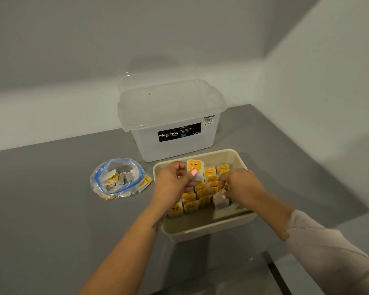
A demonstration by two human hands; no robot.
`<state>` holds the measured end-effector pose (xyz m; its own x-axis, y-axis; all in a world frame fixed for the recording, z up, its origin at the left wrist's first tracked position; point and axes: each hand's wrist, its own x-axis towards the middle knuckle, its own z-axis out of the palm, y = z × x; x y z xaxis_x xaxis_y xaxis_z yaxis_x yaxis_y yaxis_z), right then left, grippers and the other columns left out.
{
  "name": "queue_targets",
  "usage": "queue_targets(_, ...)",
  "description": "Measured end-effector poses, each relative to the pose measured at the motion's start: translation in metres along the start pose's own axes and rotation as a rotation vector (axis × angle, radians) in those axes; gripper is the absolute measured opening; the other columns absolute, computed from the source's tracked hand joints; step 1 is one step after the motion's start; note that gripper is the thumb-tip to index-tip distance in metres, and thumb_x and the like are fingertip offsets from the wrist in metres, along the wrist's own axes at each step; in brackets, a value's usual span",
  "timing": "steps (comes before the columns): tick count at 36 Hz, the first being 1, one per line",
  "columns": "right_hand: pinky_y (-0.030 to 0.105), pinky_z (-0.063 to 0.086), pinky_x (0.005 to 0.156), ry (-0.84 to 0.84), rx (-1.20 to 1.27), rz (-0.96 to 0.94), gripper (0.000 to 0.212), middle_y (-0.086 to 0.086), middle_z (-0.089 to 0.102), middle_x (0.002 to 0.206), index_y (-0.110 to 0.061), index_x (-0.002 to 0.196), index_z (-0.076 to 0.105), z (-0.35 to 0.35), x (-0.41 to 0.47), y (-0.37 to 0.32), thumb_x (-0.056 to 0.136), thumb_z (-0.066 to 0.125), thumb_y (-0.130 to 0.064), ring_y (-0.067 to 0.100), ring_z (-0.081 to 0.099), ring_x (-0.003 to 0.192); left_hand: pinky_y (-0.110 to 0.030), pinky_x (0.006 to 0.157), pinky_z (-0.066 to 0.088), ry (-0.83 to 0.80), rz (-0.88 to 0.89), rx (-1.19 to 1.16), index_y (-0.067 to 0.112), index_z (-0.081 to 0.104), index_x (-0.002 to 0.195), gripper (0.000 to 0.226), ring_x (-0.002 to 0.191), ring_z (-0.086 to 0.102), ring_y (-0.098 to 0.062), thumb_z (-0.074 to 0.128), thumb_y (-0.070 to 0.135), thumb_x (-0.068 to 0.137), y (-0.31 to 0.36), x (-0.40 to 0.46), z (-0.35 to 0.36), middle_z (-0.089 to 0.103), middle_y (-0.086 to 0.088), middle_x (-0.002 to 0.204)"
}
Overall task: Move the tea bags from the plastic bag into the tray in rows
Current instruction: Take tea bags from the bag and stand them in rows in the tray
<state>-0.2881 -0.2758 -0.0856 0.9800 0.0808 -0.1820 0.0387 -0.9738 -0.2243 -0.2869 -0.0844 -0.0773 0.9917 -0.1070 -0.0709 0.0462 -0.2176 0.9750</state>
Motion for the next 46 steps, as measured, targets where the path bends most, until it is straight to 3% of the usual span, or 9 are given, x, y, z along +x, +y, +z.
queue_targets(8,0.025,0.046,0.074,-0.026,0.189,0.023,0.006,-0.002,0.064,0.088,-0.025,0.092,0.064,-0.019,0.003,0.002,0.089,0.062,-0.022,0.018,0.061,0.086,-0.019,0.061,0.056,-0.009,-0.016,0.082,0.014,0.06,0.1,0.017,0.07,0.07,-0.007,0.066,0.021,0.086,0.001,0.0,0.007,0.071,-0.002,0.089)
queue_targets(12,0.019,0.041,0.062,0.11,0.404,-0.058,0.013,-0.001,0.066,0.089,-0.023,0.096,0.064,-0.034,-0.001,-0.003,0.096,0.052,-0.026,0.015,0.06,0.082,-0.016,0.061,0.054,-0.026,-0.007,0.175,0.025,0.06,0.089,0.01,0.069,0.068,-0.003,0.069,0.026,0.084,0.001,-0.004,0.016,0.07,0.007,0.084)
queue_targets(16,0.015,0.037,0.06,0.075,0.46,-0.113,0.004,-0.011,0.063,0.082,-0.028,0.085,0.065,-0.048,-0.007,-0.013,0.089,0.064,-0.027,0.002,0.057,0.075,-0.019,0.068,0.056,-0.035,-0.01,0.267,0.026,0.063,0.086,0.01,0.07,0.065,-0.003,0.071,0.029,0.082,0.003,-0.008,0.025,0.069,0.008,0.081)
queue_targets(21,0.022,0.042,0.066,0.075,0.458,-0.125,0.021,-0.005,0.066,0.082,-0.025,0.083,0.065,-0.05,-0.014,-0.017,0.096,0.052,-0.035,0.012,0.061,0.081,-0.021,0.074,0.055,-0.04,-0.023,0.316,0.022,0.064,0.089,0.012,0.074,0.067,-0.006,0.07,0.032,0.083,0.006,-0.012,0.029,0.069,0.009,0.08)
queue_targets(23,0.024,0.045,0.067,0.06,0.475,-0.129,0.019,-0.004,0.067,0.082,-0.022,0.083,0.067,-0.05,-0.018,-0.017,0.09,0.06,-0.038,0.012,0.061,0.079,-0.02,0.073,0.054,-0.03,-0.022,0.31,0.022,0.065,0.089,0.012,0.074,0.067,-0.006,0.069,0.031,0.083,0.005,-0.013,0.028,0.07,0.008,0.079)
queue_targets(28,0.025,0.048,0.073,0.047,0.356,-0.122,0.011,-0.003,0.069,0.089,-0.02,0.094,0.072,-0.047,-0.018,-0.016,0.084,0.07,-0.026,0.014,0.064,0.084,-0.028,0.077,0.056,-0.032,0.006,0.325,0.023,0.066,0.087,0.016,0.078,0.067,-0.009,0.074,0.035,0.079,0.0,-0.015,0.03,0.071,0.008,0.081)
queue_targets(33,0.022,0.045,0.068,0.029,0.291,-0.1,0.009,-0.001,0.071,0.091,-0.02,0.092,0.072,-0.043,-0.017,-0.009,0.086,0.068,-0.025,0.015,0.064,0.082,-0.007,0.07,0.044,-0.034,-0.013,0.296,0.03,0.063,0.098,0.03,0.086,0.061,0.0,0.079,0.032,0.072,0.0,-0.014,0.023,0.065,0.017,0.089)
queue_targets(36,0.017,0.042,0.064,-0.023,0.175,-0.099,0.01,-0.002,0.071,0.092,-0.021,0.094,0.071,-0.038,-0.018,-0.005,0.087,0.066,-0.026,0.013,0.062,0.083,-0.006,0.069,0.045,0.026,0.023,0.266,0.032,0.061,0.097,0.029,0.086,0.062,0.0,0.078,0.024,0.075,-0.003,-0.013,0.013,0.066,0.016,0.093)
queue_targets(46,0.022,0.048,0.078,-0.118,-0.014,-0.074,0.005,-0.007,0.066,0.088,-0.028,0.089,0.069,-0.009,-0.02,0.002,0.085,0.068,-0.027,0.012,0.06,0.089,0.0,0.063,0.044,0.112,0.127,0.268,0.026,0.061,0.105,0.029,0.084,0.06,0.005,0.074,0.023,0.08,-0.007,-0.014,-0.001,0.065,0.016,0.092)
